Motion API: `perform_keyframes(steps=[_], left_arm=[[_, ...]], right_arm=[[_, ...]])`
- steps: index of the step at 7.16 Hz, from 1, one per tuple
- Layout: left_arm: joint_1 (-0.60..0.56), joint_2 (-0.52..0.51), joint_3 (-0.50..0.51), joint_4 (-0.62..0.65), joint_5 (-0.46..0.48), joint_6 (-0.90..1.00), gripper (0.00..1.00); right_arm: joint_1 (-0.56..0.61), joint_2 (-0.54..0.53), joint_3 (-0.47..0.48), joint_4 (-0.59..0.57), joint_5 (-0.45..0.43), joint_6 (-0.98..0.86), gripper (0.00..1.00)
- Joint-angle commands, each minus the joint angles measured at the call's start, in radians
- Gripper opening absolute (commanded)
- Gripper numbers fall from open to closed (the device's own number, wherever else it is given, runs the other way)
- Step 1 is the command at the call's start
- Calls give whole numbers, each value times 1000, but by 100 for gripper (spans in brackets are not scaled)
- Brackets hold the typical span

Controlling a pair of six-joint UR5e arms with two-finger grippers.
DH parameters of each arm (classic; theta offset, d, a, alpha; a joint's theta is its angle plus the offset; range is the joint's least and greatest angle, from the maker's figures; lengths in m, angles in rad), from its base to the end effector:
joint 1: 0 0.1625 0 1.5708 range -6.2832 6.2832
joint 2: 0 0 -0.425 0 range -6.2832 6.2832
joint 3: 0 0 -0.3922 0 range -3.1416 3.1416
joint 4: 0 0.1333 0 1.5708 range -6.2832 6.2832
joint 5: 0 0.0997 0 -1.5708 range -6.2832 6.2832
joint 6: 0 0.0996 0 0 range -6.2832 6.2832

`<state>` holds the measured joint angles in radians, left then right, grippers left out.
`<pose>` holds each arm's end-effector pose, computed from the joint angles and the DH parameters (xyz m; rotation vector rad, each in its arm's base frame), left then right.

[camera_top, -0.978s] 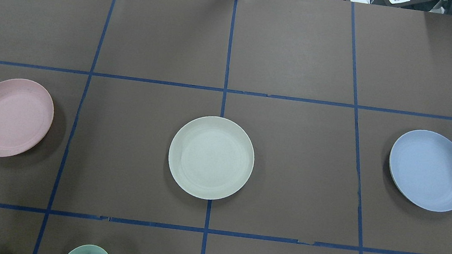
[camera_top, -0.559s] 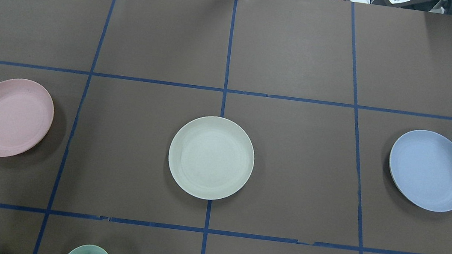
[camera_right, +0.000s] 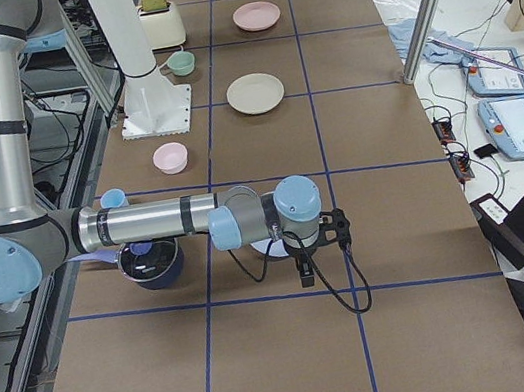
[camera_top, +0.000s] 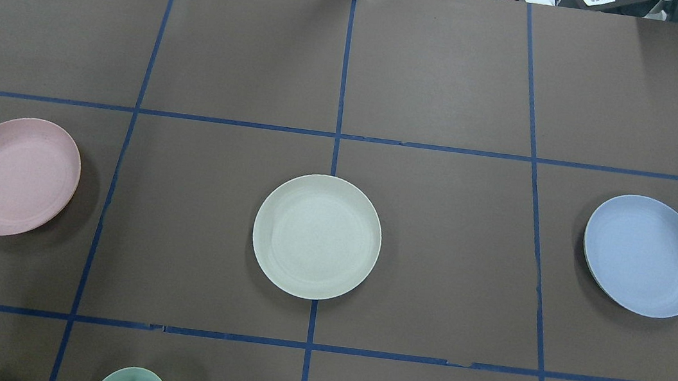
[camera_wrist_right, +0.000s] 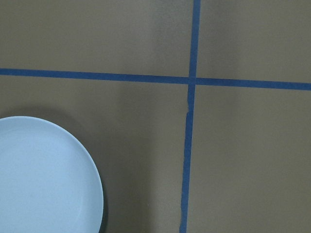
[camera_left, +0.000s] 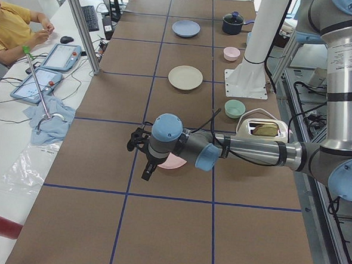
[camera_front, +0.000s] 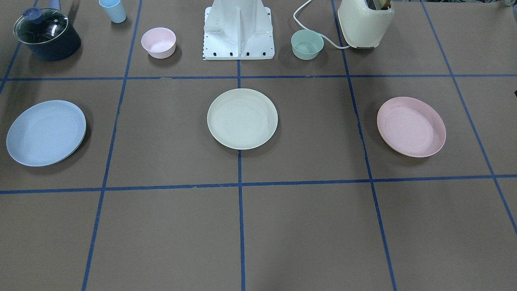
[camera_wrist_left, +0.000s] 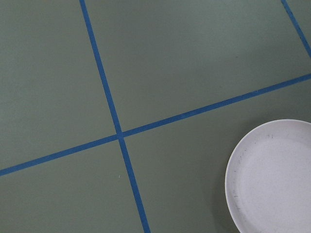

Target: Stack three plates with pink and blue

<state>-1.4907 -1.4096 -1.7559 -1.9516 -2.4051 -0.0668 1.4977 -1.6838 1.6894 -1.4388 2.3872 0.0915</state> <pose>-0.0240 -0.4452 0.5949 0.3195 0.8485 0.1811 0.0275 -0.4556 0.6365 0.0624 -0.8229 -0.0388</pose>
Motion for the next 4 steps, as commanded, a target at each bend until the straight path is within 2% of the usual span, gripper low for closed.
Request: perform_keyframes(steps=[1, 2, 4], left_arm=[[126, 0, 42, -65, -20, -140, 100], [182, -18, 94, -116, -23, -203, 100], [263, -57, 206, -209, -25, -245, 100]], right_arm=[[-4, -1, 0, 32, 4, -5, 100], [-20, -1, 0, 73, 3, 2, 100], [-24, -1, -2, 84, 6, -1, 100]])
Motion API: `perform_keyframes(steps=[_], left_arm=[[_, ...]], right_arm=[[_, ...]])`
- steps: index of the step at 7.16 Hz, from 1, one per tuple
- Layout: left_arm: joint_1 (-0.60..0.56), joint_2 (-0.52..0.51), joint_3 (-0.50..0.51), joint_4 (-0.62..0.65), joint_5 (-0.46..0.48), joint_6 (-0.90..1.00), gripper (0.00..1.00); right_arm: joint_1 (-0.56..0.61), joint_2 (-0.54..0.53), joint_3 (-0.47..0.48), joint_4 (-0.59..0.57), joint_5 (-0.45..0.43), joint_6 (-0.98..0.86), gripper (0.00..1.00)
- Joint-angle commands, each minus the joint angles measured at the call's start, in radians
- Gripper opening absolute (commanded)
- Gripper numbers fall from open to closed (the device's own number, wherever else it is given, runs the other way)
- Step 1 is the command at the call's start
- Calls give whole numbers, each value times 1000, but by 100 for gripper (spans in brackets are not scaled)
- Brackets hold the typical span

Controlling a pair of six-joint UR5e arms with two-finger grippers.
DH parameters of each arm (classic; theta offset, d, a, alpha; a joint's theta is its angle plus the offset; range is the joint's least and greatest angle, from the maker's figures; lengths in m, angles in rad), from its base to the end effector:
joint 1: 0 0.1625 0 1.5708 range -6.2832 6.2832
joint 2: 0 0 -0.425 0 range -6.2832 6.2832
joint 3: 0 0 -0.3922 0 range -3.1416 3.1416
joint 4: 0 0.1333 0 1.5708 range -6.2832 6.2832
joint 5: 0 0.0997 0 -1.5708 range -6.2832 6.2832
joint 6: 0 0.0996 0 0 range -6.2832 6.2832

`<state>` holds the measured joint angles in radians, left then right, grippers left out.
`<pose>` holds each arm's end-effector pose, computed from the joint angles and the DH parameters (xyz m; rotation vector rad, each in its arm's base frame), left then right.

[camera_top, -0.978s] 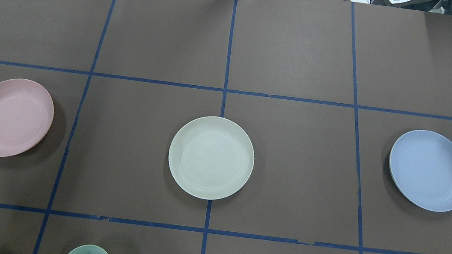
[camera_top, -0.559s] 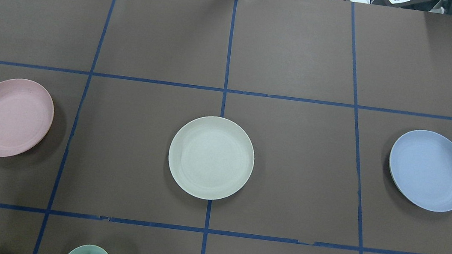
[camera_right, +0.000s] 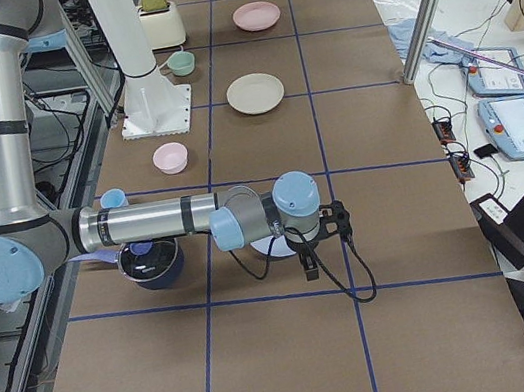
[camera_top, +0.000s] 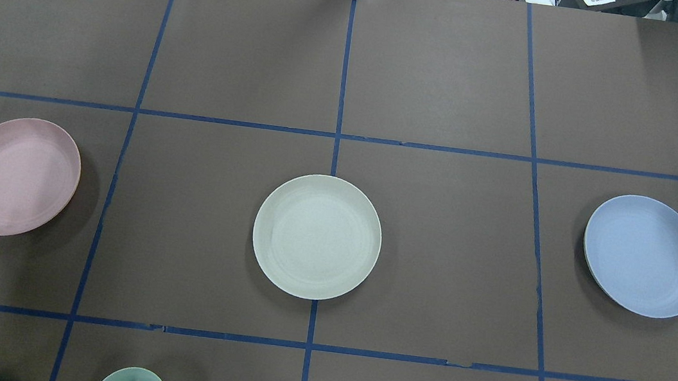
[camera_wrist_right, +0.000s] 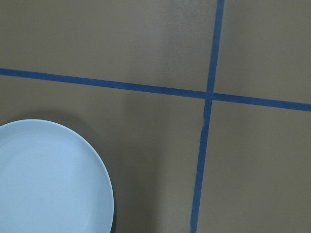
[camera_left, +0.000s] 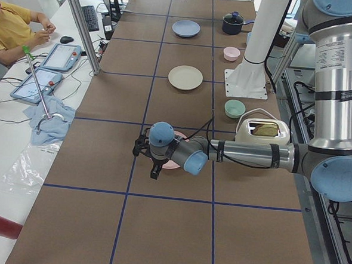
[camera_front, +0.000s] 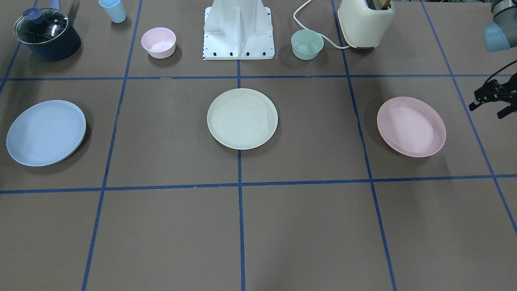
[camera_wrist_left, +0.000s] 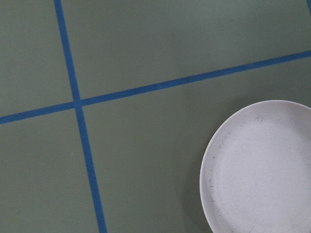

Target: Stack three plates with pink and blue

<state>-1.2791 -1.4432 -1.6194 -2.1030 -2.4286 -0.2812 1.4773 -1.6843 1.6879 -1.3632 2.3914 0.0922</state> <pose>0.0753 -0.4525 0.6299 0.1695 0.9286 0.2040 0.0176 -0.4594 0.6288 0.1225 -0.8324 -0.0879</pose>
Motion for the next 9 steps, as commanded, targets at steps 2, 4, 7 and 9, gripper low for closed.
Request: perform_keyframes(steps=[2, 4, 7, 9], left_arm=[[95, -69, 151, -77, -15, -68, 99], [138, -82, 156, -97, -17, -96, 98], [153, -83, 168, -114, -15, -96, 77], [162, -86, 170, -114, -15, -96, 74]], right_arm=[[-8, 5, -5, 9, 0, -2, 100], [-31, 8, -13, 12, -1, -3, 100], [-38, 11, -22, 10, -1, 3, 100], [-40, 11, -24, 10, 0, 1, 100]])
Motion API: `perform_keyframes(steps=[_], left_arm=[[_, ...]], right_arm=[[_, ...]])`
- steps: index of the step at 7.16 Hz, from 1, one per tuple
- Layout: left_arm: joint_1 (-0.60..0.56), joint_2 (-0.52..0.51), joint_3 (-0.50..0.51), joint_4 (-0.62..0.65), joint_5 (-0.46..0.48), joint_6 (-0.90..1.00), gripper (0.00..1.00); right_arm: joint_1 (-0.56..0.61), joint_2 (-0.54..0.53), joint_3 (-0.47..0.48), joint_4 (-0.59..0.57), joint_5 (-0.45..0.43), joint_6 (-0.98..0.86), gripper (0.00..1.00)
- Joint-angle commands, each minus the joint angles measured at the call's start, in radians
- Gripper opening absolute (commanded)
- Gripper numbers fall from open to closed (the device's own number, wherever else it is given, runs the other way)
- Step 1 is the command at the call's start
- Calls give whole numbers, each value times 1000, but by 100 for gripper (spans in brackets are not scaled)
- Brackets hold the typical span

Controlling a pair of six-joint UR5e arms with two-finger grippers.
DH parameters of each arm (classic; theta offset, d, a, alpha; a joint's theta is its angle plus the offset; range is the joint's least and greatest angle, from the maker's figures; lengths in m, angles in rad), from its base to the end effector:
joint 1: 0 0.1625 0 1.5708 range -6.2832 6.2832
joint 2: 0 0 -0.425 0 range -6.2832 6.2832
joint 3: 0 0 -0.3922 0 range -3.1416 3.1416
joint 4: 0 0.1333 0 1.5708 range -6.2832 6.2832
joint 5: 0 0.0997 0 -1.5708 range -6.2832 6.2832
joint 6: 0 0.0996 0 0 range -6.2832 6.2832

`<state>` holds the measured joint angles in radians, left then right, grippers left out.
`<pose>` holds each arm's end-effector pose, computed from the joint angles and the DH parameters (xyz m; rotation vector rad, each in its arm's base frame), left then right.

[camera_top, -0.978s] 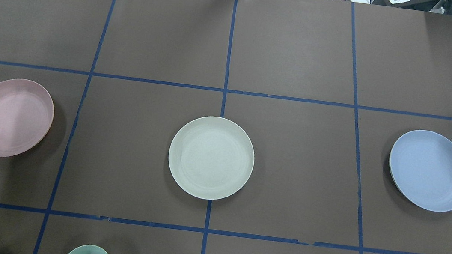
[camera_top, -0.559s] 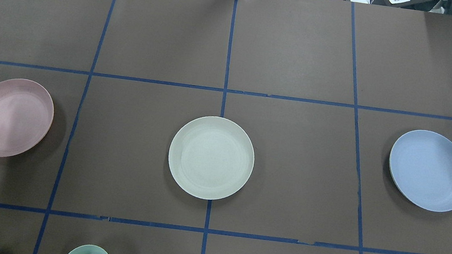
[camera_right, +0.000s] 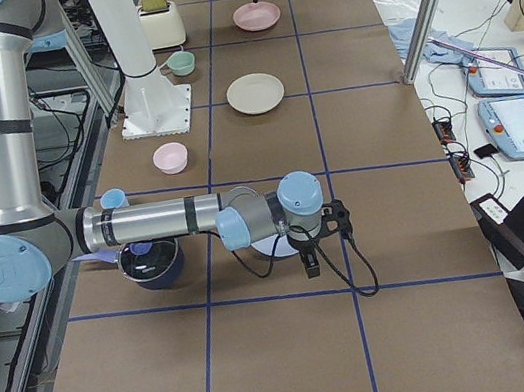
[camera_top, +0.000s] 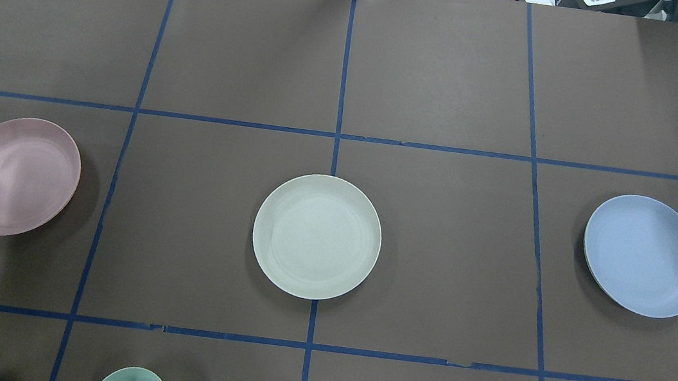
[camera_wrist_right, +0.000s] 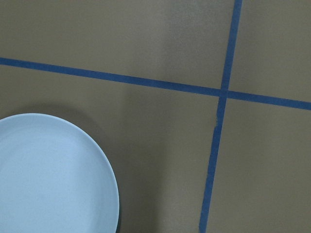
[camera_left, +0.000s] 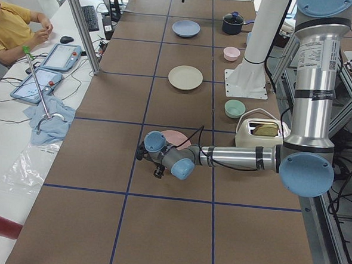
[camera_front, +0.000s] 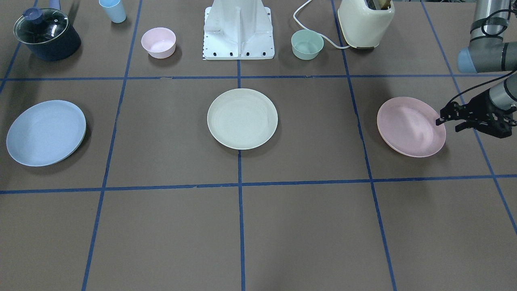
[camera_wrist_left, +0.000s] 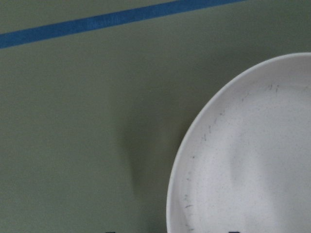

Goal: Stack three plates with pink and blue
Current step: 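Lower the left gripper to the rim of the pink plate and grasp it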

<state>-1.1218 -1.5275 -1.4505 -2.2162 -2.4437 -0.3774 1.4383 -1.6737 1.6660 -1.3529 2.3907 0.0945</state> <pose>0.1599 -0.4631 0.6615 0.0692 0.9659 0.2761 -0.0008 -0.4642 0.6339 0.1045 -0.8343 -0.1219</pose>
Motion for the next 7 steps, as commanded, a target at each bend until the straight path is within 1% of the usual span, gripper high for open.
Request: perform_keyframes(steps=[1, 2, 3, 5, 7], left_arm=[[7, -13, 12, 0, 0, 0, 67], [8, -31, 28, 0, -1, 0, 62], [8, -37, 36, 0, 0, 0, 59], [8, -54, 52, 0, -1, -1, 56], [10, -72, 73, 0, 0, -1, 55]], right_arm=[[1, 2, -2, 0, 1, -1, 100], [1, 2, -2, 0, 1, -1, 100], [1, 2, -2, 0, 1, -1, 100], [1, 2, 0, 1, 1, -1, 100], [1, 2, 0, 2, -1, -2, 100]])
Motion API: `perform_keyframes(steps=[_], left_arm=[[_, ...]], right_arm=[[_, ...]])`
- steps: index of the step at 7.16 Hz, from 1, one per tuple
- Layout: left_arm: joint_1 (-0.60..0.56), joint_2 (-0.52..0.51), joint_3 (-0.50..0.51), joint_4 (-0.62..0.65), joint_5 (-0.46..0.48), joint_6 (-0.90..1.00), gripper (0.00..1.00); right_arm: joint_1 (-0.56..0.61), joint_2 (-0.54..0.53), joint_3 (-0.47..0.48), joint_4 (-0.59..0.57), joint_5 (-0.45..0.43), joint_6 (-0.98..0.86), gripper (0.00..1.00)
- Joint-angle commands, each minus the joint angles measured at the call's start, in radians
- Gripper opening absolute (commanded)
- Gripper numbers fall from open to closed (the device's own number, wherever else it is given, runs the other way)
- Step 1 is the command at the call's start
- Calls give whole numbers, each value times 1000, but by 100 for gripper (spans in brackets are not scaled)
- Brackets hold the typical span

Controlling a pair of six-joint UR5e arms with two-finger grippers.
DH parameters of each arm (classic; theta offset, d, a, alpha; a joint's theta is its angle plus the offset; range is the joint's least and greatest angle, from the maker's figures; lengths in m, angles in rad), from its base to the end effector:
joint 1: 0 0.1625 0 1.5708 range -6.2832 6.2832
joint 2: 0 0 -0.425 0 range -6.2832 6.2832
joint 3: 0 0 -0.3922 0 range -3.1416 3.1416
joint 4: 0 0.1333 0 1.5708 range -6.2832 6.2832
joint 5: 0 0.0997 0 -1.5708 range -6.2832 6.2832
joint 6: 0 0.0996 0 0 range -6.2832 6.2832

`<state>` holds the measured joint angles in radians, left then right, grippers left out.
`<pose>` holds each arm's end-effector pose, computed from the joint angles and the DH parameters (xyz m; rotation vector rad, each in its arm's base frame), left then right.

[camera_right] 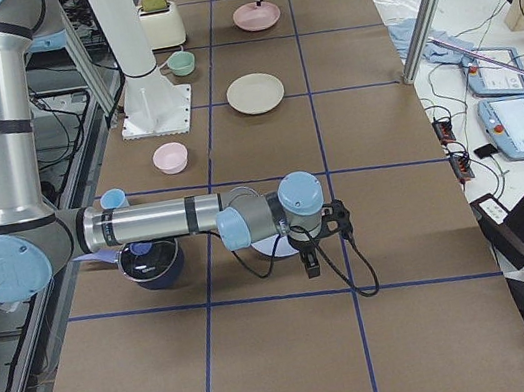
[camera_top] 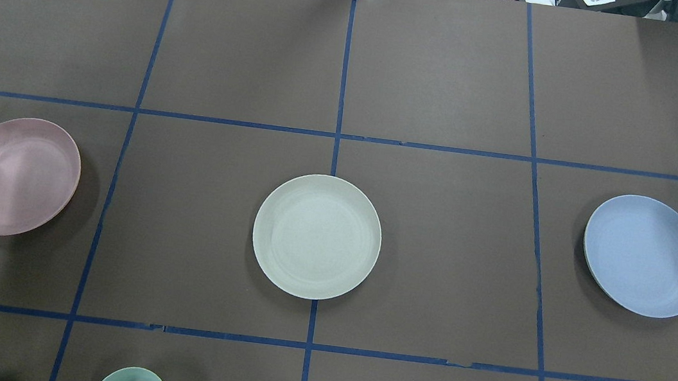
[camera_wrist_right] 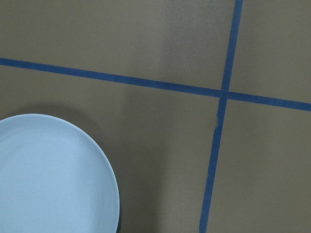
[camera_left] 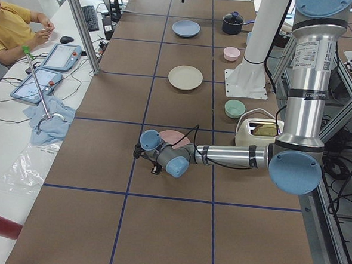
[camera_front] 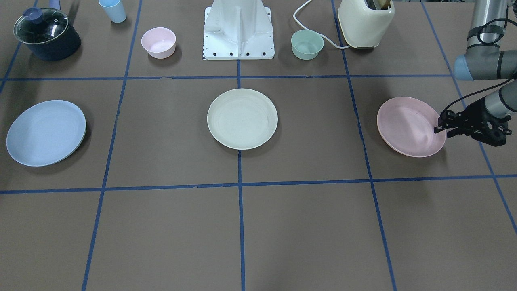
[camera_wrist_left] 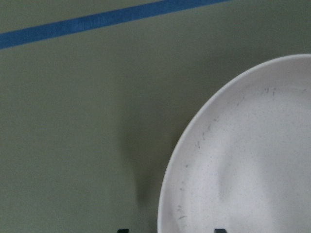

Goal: Stack three plates with pink and blue
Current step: 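Lower the left gripper to the rim of the pink plate and grasp it, then lift the pink plate with the left gripper and carry it over the cream plate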

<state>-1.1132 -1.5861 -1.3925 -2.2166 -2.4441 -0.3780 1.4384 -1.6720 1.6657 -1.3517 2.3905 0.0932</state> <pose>0.1749 -0.4840 0.6615 0.0655 0.9670 0.2840 -0.0009 -0.4650 0.6332 0.1076 -0.8342 -0.1241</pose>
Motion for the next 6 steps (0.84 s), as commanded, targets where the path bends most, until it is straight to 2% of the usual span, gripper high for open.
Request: perform_keyframes(steps=[1, 3, 5, 6], left_arm=[[0, -18, 16, 0, 0, -1, 42], [0, -18, 23, 0, 0, -1, 0], [0, -32, 14, 3, -12, -1, 0], [0, -43, -15, 3, -62, -13, 0]], right_arm=[[0, 0, 0, 0, -1, 0, 100], [0, 2, 0, 0, -1, -1, 100], [0, 2, 5, 0, -1, 0, 100], [0, 2, 9, 0, -1, 0, 100]])
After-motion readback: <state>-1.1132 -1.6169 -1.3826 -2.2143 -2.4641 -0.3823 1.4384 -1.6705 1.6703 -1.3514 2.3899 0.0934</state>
